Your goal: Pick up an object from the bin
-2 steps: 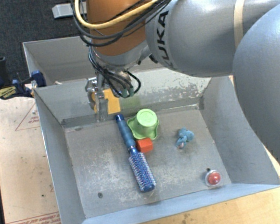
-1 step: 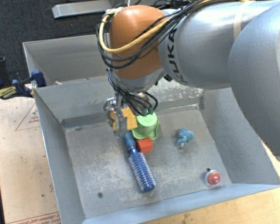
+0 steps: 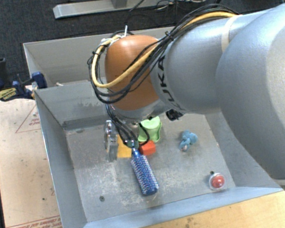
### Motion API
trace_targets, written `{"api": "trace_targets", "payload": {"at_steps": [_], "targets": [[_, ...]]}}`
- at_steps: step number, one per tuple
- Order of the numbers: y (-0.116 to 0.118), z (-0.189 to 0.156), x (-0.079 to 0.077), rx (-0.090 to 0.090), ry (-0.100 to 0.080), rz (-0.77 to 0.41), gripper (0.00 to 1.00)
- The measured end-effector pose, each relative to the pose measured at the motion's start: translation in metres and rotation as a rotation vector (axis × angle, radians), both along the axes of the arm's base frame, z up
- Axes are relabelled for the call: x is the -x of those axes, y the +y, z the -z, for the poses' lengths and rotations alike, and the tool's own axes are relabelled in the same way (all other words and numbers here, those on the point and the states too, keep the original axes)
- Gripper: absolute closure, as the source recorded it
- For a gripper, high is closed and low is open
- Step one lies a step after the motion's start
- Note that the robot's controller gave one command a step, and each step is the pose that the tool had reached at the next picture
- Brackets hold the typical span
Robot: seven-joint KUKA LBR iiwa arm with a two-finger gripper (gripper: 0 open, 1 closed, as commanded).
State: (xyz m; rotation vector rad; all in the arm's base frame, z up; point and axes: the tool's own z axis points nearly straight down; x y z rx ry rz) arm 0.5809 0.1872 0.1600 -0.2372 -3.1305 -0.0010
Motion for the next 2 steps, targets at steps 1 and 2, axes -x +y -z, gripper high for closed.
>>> {"api": "trace_targets", "payload": {"at_steps": [1, 2], "targets": [[0.058, -0.035, -0.022, -0.003, -0.010, -0.599, 1.00], [0.054, 0.030, -0.045, -0.001, 0.001, -0.576, 1.00]]}}
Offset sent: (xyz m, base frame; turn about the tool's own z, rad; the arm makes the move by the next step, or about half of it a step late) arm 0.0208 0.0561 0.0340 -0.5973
